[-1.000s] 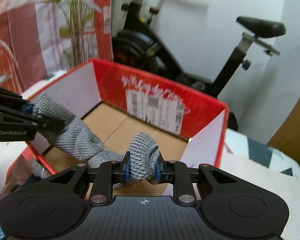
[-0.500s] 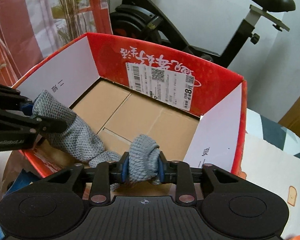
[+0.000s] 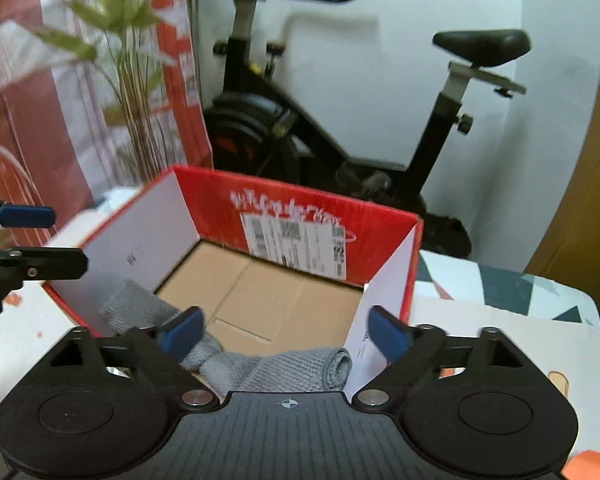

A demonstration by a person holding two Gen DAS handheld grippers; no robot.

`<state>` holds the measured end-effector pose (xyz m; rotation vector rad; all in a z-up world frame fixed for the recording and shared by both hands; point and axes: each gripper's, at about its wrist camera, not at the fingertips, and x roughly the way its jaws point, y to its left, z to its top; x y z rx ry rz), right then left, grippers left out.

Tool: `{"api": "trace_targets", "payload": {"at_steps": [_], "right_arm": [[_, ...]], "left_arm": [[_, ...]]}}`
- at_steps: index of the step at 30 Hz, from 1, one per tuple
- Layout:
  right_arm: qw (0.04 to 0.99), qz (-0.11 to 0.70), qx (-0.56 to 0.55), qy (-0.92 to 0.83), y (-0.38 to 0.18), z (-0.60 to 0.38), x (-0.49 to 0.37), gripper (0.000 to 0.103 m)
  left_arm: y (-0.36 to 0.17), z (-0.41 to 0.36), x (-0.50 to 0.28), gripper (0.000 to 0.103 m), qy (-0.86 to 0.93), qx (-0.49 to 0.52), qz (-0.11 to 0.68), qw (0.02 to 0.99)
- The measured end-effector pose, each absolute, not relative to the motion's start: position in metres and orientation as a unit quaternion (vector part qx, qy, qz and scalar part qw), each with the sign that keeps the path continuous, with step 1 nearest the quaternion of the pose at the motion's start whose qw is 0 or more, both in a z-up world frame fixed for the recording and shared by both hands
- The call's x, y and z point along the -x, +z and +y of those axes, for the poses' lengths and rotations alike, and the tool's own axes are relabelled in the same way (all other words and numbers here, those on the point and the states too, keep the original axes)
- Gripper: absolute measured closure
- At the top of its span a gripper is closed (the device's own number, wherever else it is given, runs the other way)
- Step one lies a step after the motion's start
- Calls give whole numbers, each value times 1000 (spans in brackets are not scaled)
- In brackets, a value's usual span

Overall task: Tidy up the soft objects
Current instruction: 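Move the right tool back to the blue-and-white packaged bag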

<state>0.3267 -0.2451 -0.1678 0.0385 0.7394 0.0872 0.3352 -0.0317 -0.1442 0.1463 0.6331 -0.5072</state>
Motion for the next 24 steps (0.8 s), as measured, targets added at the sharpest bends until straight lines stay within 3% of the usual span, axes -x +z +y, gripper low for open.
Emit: {"api": "trace_targets", "payload": {"at_steps": [2, 13, 24], "right_arm": [[936, 349, -34, 38, -160, -249, -314, 0], [951, 298, -80, 13, -153, -255, -243, 0], [951, 297, -84, -18, -196, -250, -185, 0]], "left_arm": [[-139, -27, -326, 0, -238, -71, 298, 922], [-134, 0, -274, 0, -197, -59, 289, 935], [-166, 23, -234, 0, -170, -44, 315, 933]]}}
